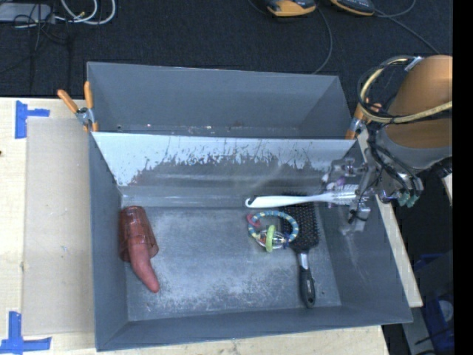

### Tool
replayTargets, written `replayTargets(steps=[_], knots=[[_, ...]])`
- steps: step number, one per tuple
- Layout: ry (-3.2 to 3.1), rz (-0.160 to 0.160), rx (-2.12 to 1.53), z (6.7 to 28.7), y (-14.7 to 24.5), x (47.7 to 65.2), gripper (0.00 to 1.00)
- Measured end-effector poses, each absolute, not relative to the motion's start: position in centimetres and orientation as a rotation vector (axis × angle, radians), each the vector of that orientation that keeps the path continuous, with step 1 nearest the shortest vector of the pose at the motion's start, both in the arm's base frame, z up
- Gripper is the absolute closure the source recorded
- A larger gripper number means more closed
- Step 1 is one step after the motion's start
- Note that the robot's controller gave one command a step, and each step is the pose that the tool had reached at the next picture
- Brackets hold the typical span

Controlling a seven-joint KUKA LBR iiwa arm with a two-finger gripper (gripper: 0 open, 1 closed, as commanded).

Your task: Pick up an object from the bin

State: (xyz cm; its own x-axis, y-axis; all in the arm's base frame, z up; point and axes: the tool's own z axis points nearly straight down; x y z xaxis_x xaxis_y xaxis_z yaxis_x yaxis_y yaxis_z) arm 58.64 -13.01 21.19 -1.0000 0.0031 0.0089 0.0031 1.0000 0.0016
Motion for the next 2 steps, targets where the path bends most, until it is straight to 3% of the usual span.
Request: replayTargets(steps=[1, 2], knots=[[-3.139, -0.001, -0.001, 21.7, -13.0, 58.7, 0.00], [-3.141, 0.000, 0.060, 16.5, -11.0, 59.8, 0.00]])
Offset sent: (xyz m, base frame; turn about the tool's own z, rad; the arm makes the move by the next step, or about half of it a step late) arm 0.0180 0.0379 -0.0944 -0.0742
